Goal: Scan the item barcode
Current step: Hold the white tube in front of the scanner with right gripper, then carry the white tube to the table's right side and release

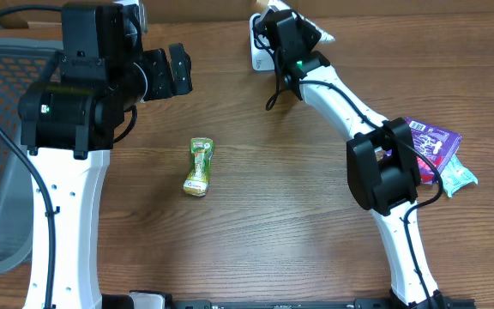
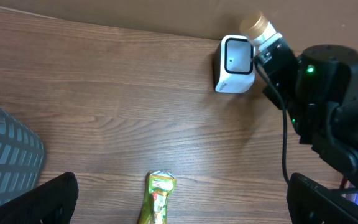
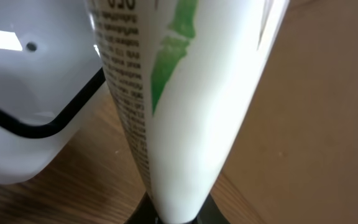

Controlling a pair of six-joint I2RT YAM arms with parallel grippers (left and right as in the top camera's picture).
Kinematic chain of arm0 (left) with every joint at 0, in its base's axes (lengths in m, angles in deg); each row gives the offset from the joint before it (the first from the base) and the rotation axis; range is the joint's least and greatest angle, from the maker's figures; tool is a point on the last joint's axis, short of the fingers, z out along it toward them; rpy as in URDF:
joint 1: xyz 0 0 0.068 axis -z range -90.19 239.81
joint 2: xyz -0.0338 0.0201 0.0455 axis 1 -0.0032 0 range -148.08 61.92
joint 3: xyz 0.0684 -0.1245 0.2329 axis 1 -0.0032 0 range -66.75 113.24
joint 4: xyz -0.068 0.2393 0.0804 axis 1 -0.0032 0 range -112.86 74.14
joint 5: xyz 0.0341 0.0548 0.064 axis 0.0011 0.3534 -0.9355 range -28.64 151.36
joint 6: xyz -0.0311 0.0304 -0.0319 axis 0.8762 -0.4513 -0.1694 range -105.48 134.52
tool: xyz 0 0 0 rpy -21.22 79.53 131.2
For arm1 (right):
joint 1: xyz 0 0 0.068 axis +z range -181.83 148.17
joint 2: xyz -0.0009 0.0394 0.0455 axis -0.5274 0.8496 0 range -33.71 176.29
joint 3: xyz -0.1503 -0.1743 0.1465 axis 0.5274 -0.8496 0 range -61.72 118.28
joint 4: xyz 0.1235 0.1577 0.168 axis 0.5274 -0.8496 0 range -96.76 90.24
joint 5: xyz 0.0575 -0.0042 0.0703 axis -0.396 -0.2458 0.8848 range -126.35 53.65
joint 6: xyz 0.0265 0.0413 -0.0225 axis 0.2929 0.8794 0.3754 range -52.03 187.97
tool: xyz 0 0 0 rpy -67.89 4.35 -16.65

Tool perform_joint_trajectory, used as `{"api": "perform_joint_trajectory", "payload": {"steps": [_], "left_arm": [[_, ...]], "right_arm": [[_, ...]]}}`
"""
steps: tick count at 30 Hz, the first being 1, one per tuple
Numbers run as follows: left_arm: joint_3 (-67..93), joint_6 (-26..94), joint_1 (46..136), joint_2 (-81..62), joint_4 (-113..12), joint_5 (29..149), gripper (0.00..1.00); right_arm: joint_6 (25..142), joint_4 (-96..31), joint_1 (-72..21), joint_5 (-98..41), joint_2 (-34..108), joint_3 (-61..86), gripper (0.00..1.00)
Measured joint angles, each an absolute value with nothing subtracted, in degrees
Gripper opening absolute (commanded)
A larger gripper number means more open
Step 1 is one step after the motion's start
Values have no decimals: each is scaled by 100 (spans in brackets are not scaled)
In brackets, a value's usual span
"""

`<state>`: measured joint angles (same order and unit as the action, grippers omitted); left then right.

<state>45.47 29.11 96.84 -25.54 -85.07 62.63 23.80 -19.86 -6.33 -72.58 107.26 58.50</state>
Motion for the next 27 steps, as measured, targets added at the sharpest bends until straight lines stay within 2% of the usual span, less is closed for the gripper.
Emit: {"api": "perform_joint_trajectory", "payload": {"steps": [12,19,27], "left_arm": [[4547,2911,9684,-2554,-8507,6263,100],[4547,2911,9684,-2554,-8509,6263,99],[4547,2911,9684,-2554,-8505,6263,100]], "right_arm": [[2265,-2504,-588,-7286,10842,5848,4],[2267,-3669,-67,-7271,10584,5848,4],[3760,-5885,160,-5572,8977,5837,4]]}}
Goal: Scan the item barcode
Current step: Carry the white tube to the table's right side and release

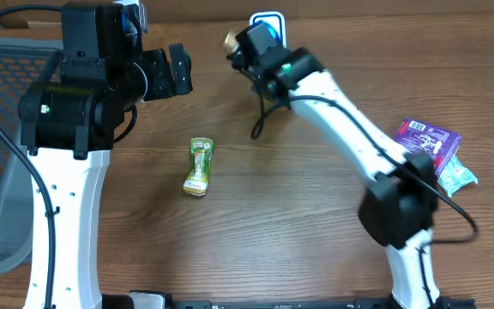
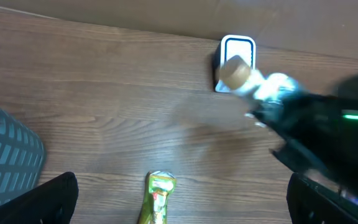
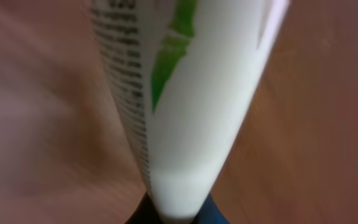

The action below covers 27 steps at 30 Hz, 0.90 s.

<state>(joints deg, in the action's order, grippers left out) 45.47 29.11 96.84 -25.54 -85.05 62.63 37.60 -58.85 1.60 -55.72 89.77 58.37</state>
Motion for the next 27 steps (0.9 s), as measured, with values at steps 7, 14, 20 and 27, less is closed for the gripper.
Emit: {"api": "perform_joint_trajectory", "payload": {"steps": [7,14,20,27], "left_arm": [[4547,2911,9684,-2557,-8507,6261,100],[4547,2911,9684,-2559,-8507,6263,99],[4547,2911,9684,-2559,-8498,6263,100],[4547,2911,9684,-2563,-8505,6263,100]], "right_arm": [[6398,-8139,-107,-4624,7756,5850,4],[9534,-8598,-1442,-4361,7618,5155,4],[10832,-6965,-2109,-4313,7655,3278,4],[11322,-5687,-2500,-4464,7703,1842,4]]}}
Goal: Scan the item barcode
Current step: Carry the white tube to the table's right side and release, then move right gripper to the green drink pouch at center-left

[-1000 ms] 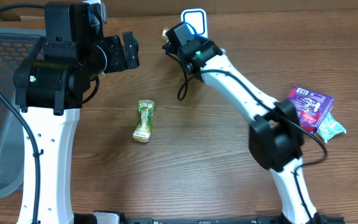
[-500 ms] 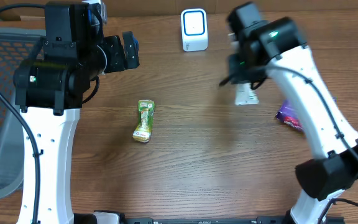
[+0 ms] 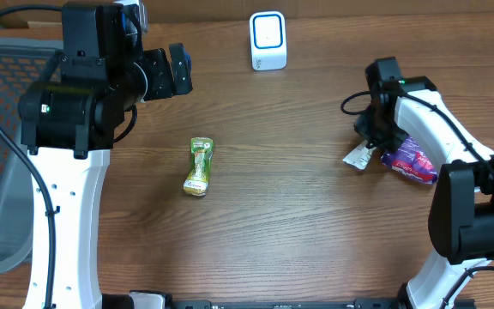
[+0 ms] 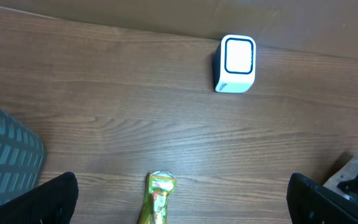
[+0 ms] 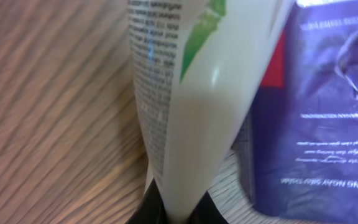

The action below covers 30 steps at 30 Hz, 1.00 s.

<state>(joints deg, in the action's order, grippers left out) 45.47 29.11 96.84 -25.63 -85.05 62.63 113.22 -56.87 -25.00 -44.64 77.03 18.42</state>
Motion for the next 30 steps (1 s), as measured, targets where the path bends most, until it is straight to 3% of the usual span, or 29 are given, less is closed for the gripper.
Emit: {"api": "perform_joint_trajectory", "payload": {"steps": [5,6,8,9,11,16,21,26,30], "left_arm": [[4547,2911,9684,-2563,-8507,6263,100],[4547,2911,9684,-2563,-8507,6263,100],[4547,2911,9684,-2563,-8507,6263,100],[4547,2911,9684,-2563,-8507,6263,99],[4547,2911,9684,-2563,-8507,6263,100],[4547,2911,9684,-2563,-8507,6263,100],[4547,2911,9684,-2563,-8507,6263,100],[4547,2911,9684,-2563,-8507,6263,100],[4547,2911,9684,-2563,-8507,6263,99]], "right_arm": [[11381,-5955,-2926,-4560,7703,1792,4],[11381,-6014,-3053,-4584,7703,1774,11],[11333,-6095,-3372,-4659,7703,1743,61],[11254,-6128,-3551,-4683,7703,1733,72],[10725,-6240,-3783,-4375,7701,1746,79],[9827,-6650,-3578,-3535,7701,2170,85],[9514,-6093,-2369,-2475,7670,2626,88],[10061,-5009,-599,-1953,7694,2629,89],[10817,-4063,547,-1824,8046,2637,81]]}}
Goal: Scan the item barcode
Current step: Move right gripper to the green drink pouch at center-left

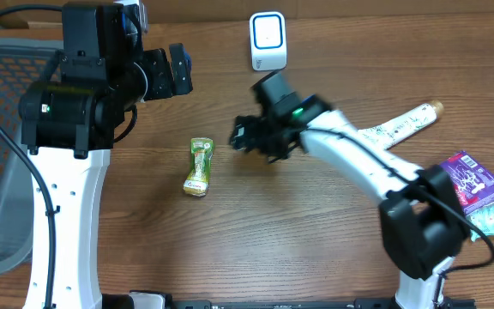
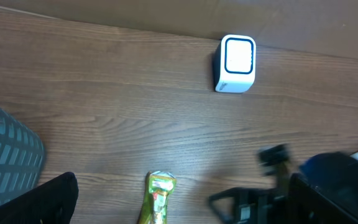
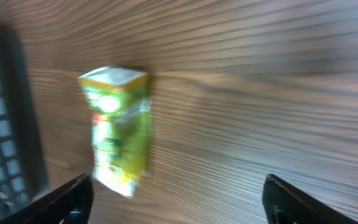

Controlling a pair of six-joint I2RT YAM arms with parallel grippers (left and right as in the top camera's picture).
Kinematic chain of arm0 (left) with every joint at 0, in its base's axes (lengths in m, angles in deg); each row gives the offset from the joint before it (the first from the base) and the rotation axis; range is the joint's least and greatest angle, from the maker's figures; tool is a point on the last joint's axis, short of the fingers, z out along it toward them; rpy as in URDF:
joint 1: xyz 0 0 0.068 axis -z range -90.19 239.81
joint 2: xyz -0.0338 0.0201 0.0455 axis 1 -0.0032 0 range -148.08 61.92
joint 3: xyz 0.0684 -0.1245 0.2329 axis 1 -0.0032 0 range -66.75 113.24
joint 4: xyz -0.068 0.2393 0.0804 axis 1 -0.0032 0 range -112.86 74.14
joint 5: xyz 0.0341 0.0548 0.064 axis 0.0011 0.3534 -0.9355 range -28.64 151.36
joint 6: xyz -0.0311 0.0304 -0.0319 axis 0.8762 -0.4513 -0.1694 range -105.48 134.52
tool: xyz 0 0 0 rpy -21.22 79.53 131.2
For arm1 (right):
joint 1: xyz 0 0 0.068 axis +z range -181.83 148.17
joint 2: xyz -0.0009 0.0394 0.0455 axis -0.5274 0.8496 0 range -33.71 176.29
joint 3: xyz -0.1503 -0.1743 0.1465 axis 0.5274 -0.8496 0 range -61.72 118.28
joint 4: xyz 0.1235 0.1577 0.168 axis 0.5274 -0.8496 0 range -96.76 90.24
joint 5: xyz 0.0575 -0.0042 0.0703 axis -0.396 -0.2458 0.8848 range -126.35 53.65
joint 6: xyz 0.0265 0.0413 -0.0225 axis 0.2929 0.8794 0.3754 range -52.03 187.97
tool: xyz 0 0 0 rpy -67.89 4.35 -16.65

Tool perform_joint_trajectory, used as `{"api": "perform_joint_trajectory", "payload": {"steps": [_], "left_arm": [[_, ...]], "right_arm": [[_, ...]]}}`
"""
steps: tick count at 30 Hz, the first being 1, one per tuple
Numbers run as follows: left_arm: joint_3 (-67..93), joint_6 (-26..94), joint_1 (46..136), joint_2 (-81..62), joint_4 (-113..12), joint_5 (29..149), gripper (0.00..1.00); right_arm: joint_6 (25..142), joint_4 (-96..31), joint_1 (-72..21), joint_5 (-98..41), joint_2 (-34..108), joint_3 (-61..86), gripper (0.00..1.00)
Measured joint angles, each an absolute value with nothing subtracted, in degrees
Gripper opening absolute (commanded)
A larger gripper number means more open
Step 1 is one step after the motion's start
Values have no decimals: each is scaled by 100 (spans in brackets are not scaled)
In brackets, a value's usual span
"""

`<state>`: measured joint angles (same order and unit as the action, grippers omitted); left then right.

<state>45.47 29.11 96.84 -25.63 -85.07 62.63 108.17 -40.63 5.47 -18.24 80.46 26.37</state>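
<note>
A green snack packet [image 1: 199,166] lies on the wooden table left of the middle, also in the left wrist view [image 2: 158,198] and blurred in the right wrist view [image 3: 120,127]. The white scanner [image 1: 268,40] stands at the far edge [image 2: 236,63]. A white tube [image 1: 397,124] lies flat to the right. My right gripper [image 1: 251,142] hangs open just right of the packet, nothing between its fingers [image 3: 179,205]. My left gripper [image 1: 168,73] is open and raised at the far left [image 2: 179,214].
A purple packet [image 1: 470,182] rests on other wrappers near the right edge. A grey mesh chair stands beside the table on the left, also seen as mesh [image 3: 5,124] in the right wrist view. My right arm [image 1: 358,163] stretches across the middle.
My right gripper was shut on the white tube beside the purple packet. Now the tube lies on the table, and the gripper is open near the green packet. The purple packet sits farther right.
My right gripper held the white tube at the scanner, then just left of it, then down by the purple packet on the right. Now the tube is let go and the gripper is by the green packet. The left arm stayed still.
</note>
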Motion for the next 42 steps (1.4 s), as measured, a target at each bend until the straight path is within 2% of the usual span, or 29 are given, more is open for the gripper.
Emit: {"api": "perform_joint_trajectory", "payload": {"steps": [2,7,9,17,21,22,24,26,27,29,30,31,34,38,42], "left_arm": [[4547,2911,9684,-2563,-8507,6263,100],[4547,2911,9684,-2563,-8507,6263,100],[4547,2911,9684,-2563,-8507,6263,100],[4547,2911,9684,-2563,-8507,6263,100],[4547,2911,9684,-2563,-8507,6263,100],[4547,2911,9684,-2563,-8507,6263,99],[4547,2911,9684,-2563,-8509,6263,99],[4547,2911,9684,-2563,-8507,6263,100],[4547,2911,9684,-2563,-8507,6263,100],[4547,2908,9684,-2563,-8507,6263,100],[4547,2911,9684,-2563,-8507,6263,100],[4547,2911,9684,-2563,-8509,6263,100],[4547,2911,9684,-2563,-8509,6263,100],[4547,2911,9684,-2563,-8507,6263,100],[4547,2911,9684,-2563,-8507,6263,100]], "right_arm": [[11053,-3809,772,-1804,8245,2637,77],[11274,-3009,1109,-1546,8822,2637,75],[11274,-2915,1259,-1489,8947,2637,71],[11294,-3000,1806,-1566,9034,2637,41],[11283,-3359,1777,-1557,9034,2668,26],[11241,-3551,1731,-1555,9034,2685,19],[11149,-3953,1557,-1564,9032,2747,15],[11012,-4355,1307,-1610,9015,2819,16],[10950,-4425,1209,-1649,8999,2821,22],[10690,-4425,1043,-1756,8990,2823,42],[10522,-4401,977,-1841,8990,2823,56],[10284,-4393,942,-1924,8990,2823,59],[9726,-4404,953,-2025,8990,2841,60],[9493,-4484,956,-1706,8990,3009,55],[9479,-4889,956,-1404,8988,3560,61]]}}
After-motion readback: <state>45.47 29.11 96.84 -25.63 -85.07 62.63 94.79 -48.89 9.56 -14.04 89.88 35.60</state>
